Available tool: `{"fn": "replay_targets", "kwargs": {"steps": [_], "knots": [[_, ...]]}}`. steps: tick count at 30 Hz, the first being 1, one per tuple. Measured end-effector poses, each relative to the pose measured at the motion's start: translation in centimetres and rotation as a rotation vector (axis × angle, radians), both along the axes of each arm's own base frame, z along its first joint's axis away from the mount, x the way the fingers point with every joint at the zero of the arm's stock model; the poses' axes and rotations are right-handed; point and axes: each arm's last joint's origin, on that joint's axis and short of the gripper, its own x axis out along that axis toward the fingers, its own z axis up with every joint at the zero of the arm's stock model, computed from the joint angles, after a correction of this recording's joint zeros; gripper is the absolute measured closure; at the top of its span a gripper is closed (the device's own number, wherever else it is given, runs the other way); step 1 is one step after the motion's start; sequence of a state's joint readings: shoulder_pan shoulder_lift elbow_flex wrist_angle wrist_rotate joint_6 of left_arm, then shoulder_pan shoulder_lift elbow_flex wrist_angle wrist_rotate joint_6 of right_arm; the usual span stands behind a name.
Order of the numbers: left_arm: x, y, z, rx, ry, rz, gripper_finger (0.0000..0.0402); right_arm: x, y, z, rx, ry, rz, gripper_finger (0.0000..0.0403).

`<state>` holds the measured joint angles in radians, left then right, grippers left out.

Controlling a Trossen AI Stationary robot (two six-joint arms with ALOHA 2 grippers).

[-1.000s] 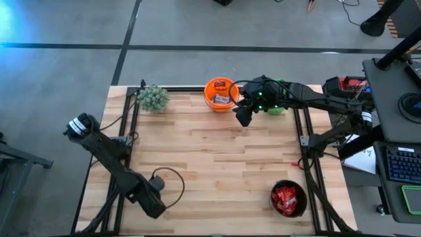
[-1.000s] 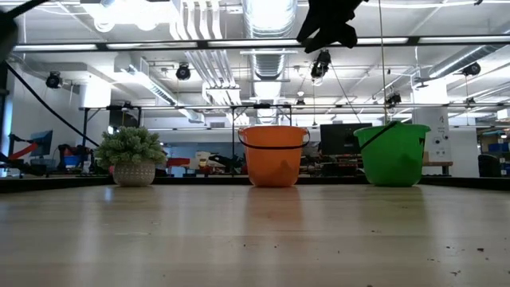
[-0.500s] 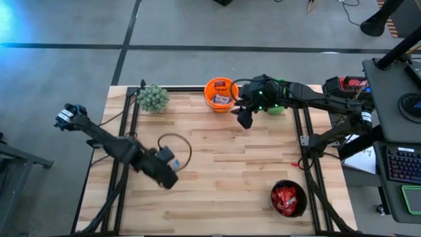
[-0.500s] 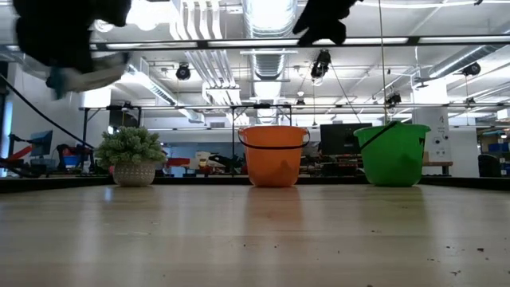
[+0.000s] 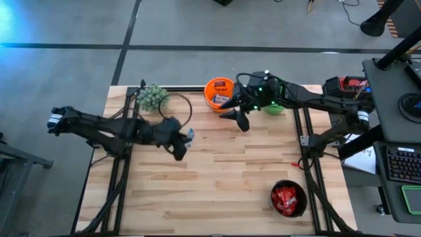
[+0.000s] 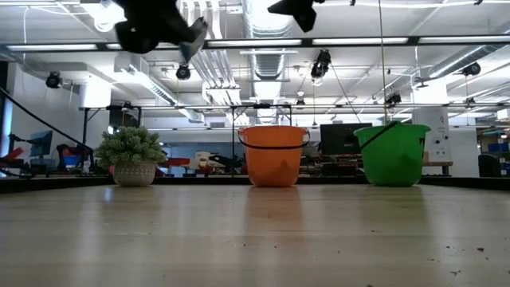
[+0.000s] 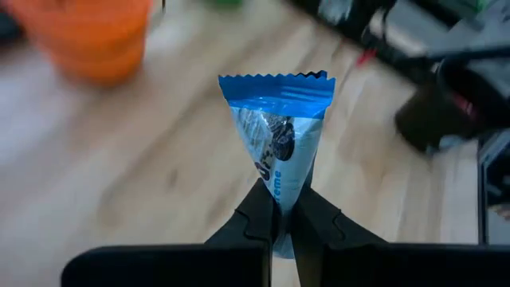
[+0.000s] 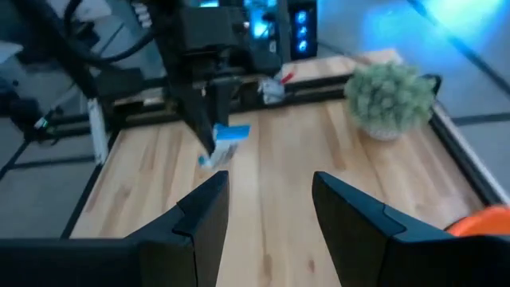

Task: Organize candy in baskets
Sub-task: Put the white chocolate into the orange bucket

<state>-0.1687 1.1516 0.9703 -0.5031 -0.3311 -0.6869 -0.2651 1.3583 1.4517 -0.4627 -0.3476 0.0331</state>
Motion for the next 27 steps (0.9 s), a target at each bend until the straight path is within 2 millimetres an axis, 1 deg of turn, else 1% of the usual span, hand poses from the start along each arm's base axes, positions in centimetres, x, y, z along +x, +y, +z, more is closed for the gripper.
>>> {"fn": "replay_targets", "kwargs": {"steps": [4, 8, 12, 15, 20, 22, 27], "knots": [[0.9, 1.7, 1.2, 0.086, -0.115, 0.006, 0.0401, 0.7, -1.1, -0.1, 0.014, -0.044, -0.031, 0.0228], [1.5, 3.3, 2.2, 0.169, -0.209, 0.023, 0.0401, 1.1, -2.1, -0.6, 0.060, -0.045, -0.031, 0.0217], [1.7, 4.7, 3.0, 0.231, -0.272, 0.045, 0.0401, 1.9, -2.4, -1.3, 0.097, -0.043, 0.012, 0.0208], [1.8, 5.5, 3.3, 0.247, -0.301, 0.047, 0.0401, 2.4, -2.5, -1.2, 0.098, -0.084, 0.042, 0.0207], [1.9, 6.3, 3.4, 0.240, -0.323, 0.040, 0.0401, 3.8, -2.7, -1.6, 0.082, -0.147, 0.066, 0.0207], [1.9, 6.4, 3.5, 0.237, -0.329, 0.036, 0.0401, 4.3, -2.8, -1.9, 0.086, -0.159, 0.066, 0.0206], [2.8, 6.4, 3.4, 0.235, -0.371, -0.025, 0.0401, 5.3, -3.1, -2.7, 0.095, -0.165, 0.062, 0.0206]]}}
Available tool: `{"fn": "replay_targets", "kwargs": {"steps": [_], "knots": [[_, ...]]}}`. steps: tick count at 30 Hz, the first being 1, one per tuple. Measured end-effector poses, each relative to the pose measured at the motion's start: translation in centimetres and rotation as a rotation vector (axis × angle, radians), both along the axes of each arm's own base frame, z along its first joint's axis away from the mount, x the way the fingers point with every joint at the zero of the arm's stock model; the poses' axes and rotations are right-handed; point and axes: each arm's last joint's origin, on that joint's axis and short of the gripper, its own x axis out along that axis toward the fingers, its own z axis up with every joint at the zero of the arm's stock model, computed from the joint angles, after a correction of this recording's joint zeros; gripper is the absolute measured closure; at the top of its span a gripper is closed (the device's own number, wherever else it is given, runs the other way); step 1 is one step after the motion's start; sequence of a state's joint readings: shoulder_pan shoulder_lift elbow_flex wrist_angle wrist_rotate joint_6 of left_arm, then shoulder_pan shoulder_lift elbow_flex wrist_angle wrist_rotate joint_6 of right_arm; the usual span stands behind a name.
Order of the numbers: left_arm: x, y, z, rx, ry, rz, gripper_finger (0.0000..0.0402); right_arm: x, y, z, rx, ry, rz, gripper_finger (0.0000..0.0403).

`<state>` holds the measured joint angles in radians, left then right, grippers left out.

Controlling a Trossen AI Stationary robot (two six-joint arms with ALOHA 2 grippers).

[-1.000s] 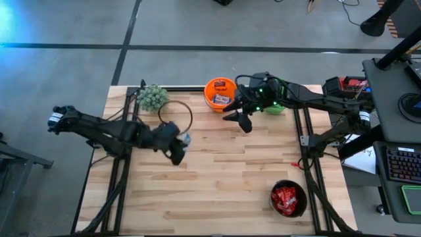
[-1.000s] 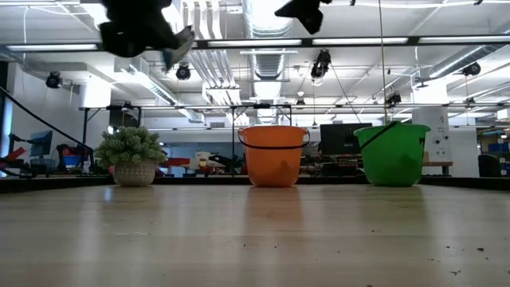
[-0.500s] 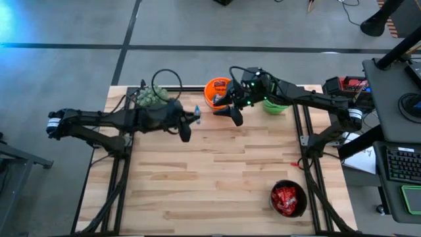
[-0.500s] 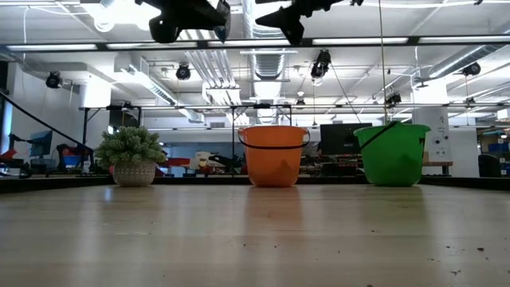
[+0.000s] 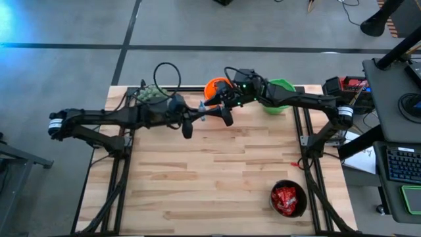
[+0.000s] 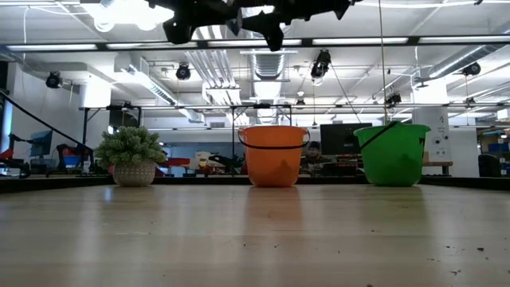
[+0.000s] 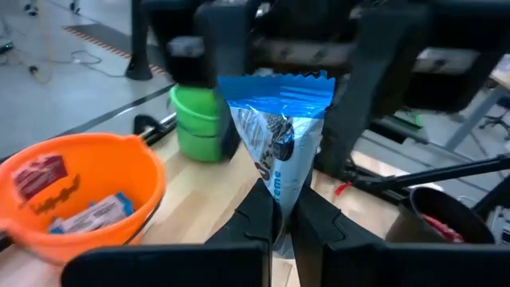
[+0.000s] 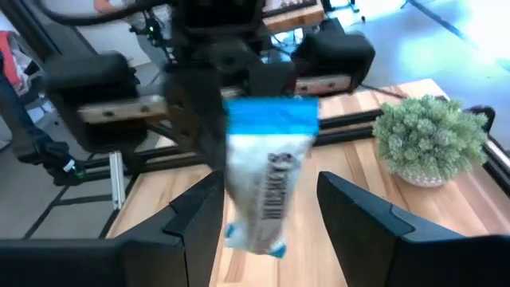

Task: Organize candy in baskets
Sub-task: Put the white chocolate into the orange bucket

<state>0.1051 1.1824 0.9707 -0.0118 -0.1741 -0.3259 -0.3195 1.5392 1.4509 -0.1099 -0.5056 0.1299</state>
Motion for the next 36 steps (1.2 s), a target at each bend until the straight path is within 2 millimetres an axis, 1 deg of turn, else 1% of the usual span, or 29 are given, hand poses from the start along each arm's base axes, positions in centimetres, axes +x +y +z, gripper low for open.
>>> {"fn": "replay_targets", "kwargs": {"steps": [2, 7, 10, 13, 18, 21, 22, 26, 30, 36], "knots": [[0.2, 0.0, -0.1, 0.003, -0.007, -0.005, 0.0401, 0.3, -0.1, -0.4, 0.002, 0.007, 0.000, 0.0206], [0.8, 0.1, -0.7, 0.001, 0.013, -0.005, 0.0401, 0.6, -0.2, -0.6, -0.006, -0.006, 0.001, 0.0208], [1.1, 0.1, -0.9, -0.001, 0.021, -0.007, 0.0401, 0.6, -0.2, -0.6, -0.011, -0.004, 0.003, 0.0221], [1.2, 0.2, -1.1, -0.002, 0.026, -0.005, 0.0401, 0.6, -0.2, -0.7, -0.006, 0.007, 0.003, 0.0253], [1.1, 0.4, -0.9, 0.004, 0.016, 0.001, 0.0401, 0.6, -0.2, -0.8, 0.000, 0.018, 0.002, 0.0333], [1.2, 0.4, -0.4, 0.029, 0.013, -0.005, 0.0401, 0.6, -0.2, -0.7, -0.002, 0.013, 0.002, 0.0375], [1.2, 0.4, -0.2, 0.039, 0.011, -0.007, 0.0401, 0.5, -0.2, -0.6, -0.004, 0.008, 0.002, 0.0381], [1.2, 0.5, 0.5, 0.056, 0.016, 0.003, 0.0399, 0.4, -0.2, -0.3, -0.010, -0.003, 0.001, 0.0385], [1.1, 0.5, 1.1, 0.059, 0.040, 0.031, 0.0374, 0.1, -0.7, -0.1, -0.014, -0.014, -0.014, 0.0387], [0.9, 0.6, 2.6, 0.065, 0.035, 0.052, 0.0310, -1.1, -2.1, 0.6, -0.017, -0.016, -0.055, 0.0388]]}}
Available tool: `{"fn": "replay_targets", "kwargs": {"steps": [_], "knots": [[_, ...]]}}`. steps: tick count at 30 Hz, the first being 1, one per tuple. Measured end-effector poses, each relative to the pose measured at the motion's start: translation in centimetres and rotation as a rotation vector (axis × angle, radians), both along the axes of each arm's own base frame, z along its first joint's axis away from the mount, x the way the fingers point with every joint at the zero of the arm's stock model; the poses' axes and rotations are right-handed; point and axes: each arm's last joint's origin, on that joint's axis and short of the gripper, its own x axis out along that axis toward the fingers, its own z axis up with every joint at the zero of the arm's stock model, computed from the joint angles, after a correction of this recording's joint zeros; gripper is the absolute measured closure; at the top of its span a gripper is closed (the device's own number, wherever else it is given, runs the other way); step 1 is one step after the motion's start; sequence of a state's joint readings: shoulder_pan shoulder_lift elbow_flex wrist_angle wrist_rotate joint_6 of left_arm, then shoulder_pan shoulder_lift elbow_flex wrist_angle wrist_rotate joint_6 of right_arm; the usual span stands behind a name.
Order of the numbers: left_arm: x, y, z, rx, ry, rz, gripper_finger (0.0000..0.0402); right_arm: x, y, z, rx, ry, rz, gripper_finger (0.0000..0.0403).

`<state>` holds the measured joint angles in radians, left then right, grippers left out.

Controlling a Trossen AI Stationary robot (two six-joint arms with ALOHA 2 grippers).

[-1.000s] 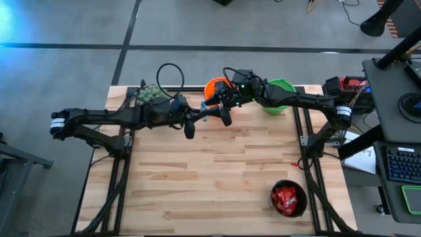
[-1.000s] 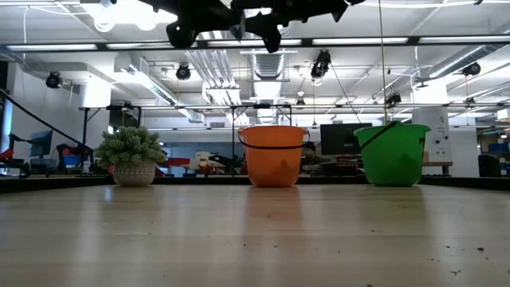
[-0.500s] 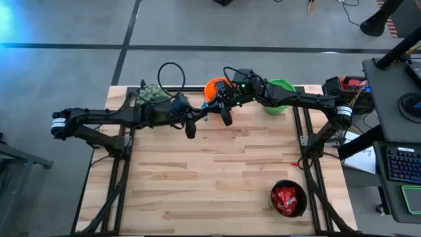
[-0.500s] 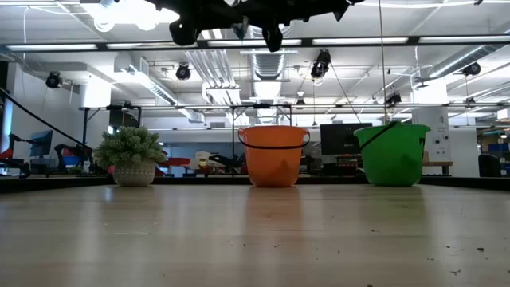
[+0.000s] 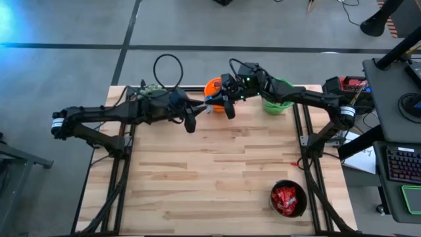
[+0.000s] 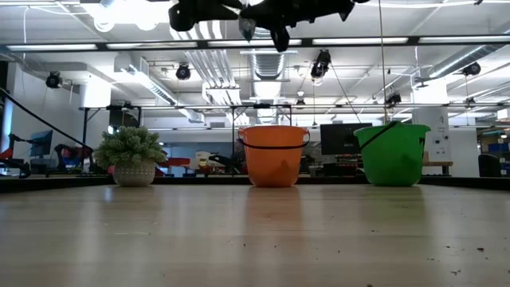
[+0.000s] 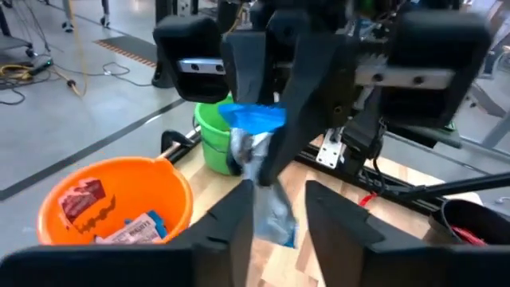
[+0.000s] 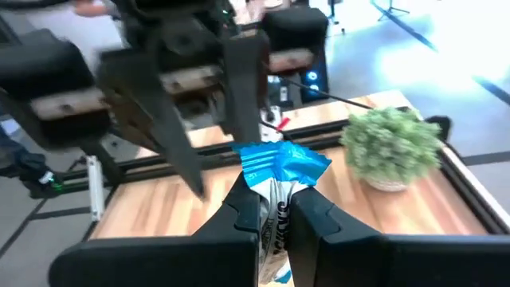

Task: Organize candy in baskets
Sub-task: Put the white chocolate into the orange bucket

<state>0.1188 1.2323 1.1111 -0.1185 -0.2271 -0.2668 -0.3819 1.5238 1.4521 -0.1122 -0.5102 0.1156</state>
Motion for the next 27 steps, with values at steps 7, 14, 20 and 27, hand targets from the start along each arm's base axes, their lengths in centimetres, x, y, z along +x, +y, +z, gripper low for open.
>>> {"fn": "replay_targets", "kwargs": {"steps": [7, 14, 20, 27], "knots": [[-0.1, 0.0, 2.1, 0.002, -0.010, 0.000, 0.0249, -1.7, -2.6, -0.1, -0.047, 0.046, -0.069, 0.0389], [0.2, 0.0, 4.3, 0.038, 0.075, -0.013, 0.0235, -3.3, -5.9, -0.7, -0.083, 0.079, -0.153, 0.0390], [0.6, 0.1, 6.5, 0.077, 0.152, -0.029, 0.0235, -4.0, -8.8, -2.1, -0.088, 0.116, -0.218, 0.0390], [1.1, 0.2, 8.2, 0.140, 0.247, -0.003, 0.0235, -3.9, -11.7, -4.9, -0.079, 0.182, -0.259, 0.0390]]}}
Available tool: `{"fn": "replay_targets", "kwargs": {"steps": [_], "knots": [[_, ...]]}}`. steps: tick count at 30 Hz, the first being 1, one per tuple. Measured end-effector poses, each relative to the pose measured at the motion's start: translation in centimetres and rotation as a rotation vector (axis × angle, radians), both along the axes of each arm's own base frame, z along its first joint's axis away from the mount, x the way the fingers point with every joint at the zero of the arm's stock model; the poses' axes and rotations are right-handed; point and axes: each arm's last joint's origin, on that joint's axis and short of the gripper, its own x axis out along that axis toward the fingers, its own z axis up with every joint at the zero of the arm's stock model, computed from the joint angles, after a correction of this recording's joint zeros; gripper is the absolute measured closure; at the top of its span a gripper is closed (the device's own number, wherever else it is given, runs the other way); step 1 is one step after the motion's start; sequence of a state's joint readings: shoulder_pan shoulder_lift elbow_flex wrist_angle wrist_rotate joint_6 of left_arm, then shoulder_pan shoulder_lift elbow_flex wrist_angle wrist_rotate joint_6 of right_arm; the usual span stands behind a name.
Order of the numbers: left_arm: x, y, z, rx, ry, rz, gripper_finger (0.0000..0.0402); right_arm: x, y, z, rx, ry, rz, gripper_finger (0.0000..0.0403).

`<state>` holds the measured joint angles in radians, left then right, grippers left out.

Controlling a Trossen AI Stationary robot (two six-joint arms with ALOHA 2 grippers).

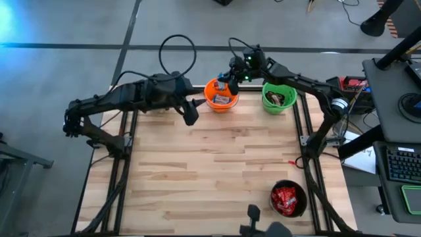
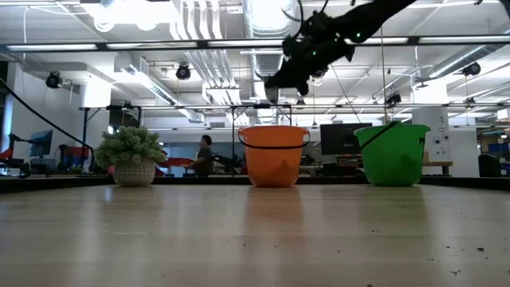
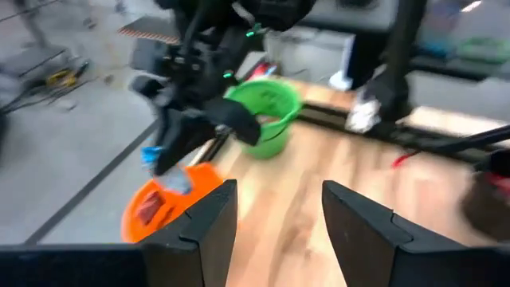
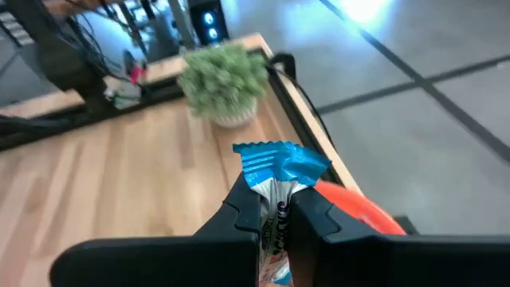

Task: Organize candy in baskets
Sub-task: Put the white chocolate into the orange bucket

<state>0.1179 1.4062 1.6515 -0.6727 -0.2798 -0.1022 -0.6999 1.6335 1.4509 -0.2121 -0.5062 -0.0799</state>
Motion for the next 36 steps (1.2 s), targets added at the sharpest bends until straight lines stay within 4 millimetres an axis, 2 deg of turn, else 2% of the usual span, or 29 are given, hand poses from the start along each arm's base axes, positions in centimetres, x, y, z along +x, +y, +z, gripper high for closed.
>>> {"fn": "replay_targets", "kwargs": {"steps": [5, 10, 22, 36], "knots": [[-0.6, 0.2, 0.0, 0.013, 0.090, 0.096, 0.0235, 0.8, -1.4, -2.9, 0.036, 0.060, -0.008, 0.0390], [-1.1, 0.2, 0.0, -0.016, 0.085, 0.114, 0.0235, 1.2, -2.5, -5.1, 0.067, 0.104, -0.015, 0.0390], [-1.3, 0.2, -0.4, -0.045, 0.118, 0.137, 0.0235, 1.3, -3.1, -6.3, 0.089, 0.124, -0.025, 0.0388], [-1.5, 0.2, -0.6, -0.044, 0.143, 0.137, 0.0235, 1.1, -3.1, -6.5, 0.136, 0.136, -0.048, 0.0272]]}}
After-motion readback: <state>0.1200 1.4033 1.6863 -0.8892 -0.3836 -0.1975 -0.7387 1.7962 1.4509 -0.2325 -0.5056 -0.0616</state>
